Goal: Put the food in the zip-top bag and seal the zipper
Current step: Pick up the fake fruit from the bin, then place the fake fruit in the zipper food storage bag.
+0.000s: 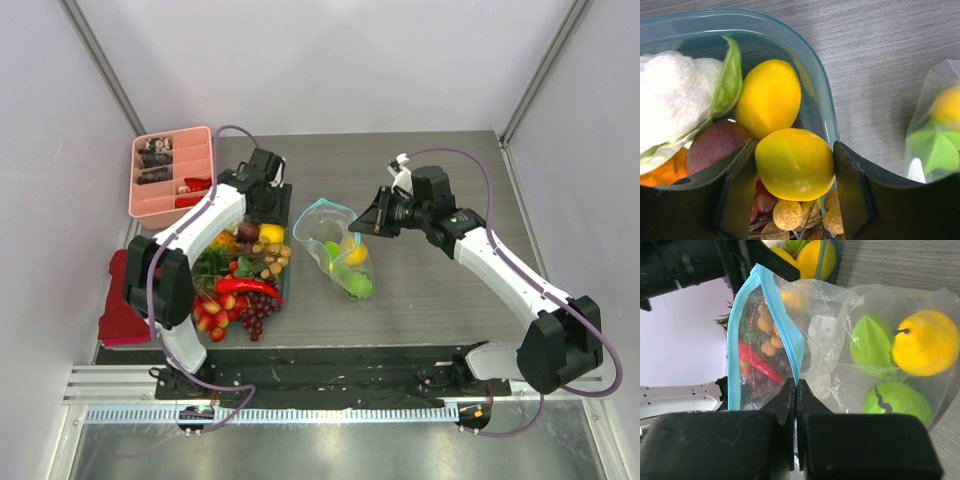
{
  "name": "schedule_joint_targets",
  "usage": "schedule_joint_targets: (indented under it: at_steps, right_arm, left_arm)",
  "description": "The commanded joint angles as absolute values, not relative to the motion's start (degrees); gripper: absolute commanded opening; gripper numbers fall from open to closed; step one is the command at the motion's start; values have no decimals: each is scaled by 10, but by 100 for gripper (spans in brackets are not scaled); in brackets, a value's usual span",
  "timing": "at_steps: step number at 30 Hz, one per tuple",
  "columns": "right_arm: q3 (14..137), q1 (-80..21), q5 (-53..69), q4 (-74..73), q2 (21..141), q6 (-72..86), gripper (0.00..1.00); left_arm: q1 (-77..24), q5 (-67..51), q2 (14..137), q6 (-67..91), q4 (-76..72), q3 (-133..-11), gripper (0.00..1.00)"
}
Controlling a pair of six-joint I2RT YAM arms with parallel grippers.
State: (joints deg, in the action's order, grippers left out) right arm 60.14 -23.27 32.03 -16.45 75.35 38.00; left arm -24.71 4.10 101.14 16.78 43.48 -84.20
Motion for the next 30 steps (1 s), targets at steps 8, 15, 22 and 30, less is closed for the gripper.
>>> schedule_joint_targets:
  at_steps: [8,15,22,30]
  right_arm:
    - [601,-231,316,-156,739,367,1]
    - [610,-231,316,-148,746,369,1]
    - [620,-231,321,-144,749,375,1]
    - [626,-232,324,-151,739,376,1]
  left_arm:
    - [-249,90,854,149,452,-937,51]
    - [-286,14,835,165,446,-1027,51]
    - [-402,-31,842,178,410,-1051,52]
    - [-421,-27,871,158,428,-980,83]
